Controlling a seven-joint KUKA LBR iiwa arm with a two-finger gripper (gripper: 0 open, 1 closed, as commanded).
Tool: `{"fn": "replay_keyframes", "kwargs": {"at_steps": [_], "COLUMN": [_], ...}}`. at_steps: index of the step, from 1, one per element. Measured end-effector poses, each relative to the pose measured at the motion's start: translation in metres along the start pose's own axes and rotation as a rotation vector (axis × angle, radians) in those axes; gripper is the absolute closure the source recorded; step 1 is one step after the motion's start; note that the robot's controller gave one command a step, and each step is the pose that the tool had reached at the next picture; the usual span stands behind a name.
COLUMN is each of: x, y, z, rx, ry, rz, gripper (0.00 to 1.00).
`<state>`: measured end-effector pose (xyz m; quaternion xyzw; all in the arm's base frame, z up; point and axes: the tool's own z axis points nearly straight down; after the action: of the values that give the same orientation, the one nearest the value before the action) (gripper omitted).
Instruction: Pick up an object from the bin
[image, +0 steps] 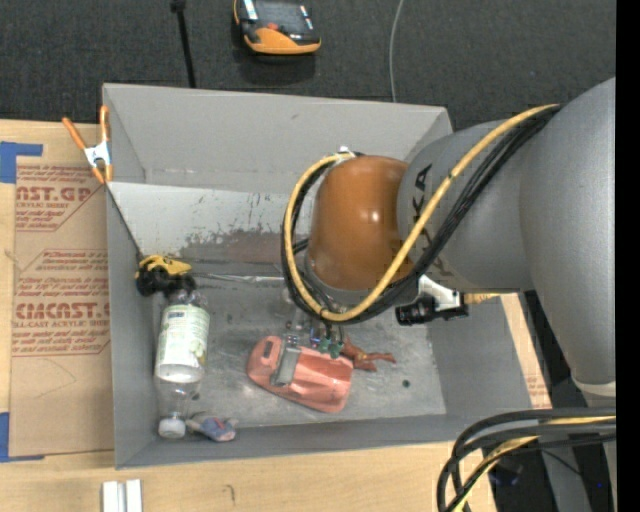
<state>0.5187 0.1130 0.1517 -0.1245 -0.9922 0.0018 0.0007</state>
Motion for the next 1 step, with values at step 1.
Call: {"fn": "replay_keyframes", "kwargs": {"at_steps": [1], "x": [0.0164], "y": [-0.0185], "z": [0.0307], "rx": [-0.008], "ry": [-0.007], "rz": [-0.039], "gripper": [0.00]}}
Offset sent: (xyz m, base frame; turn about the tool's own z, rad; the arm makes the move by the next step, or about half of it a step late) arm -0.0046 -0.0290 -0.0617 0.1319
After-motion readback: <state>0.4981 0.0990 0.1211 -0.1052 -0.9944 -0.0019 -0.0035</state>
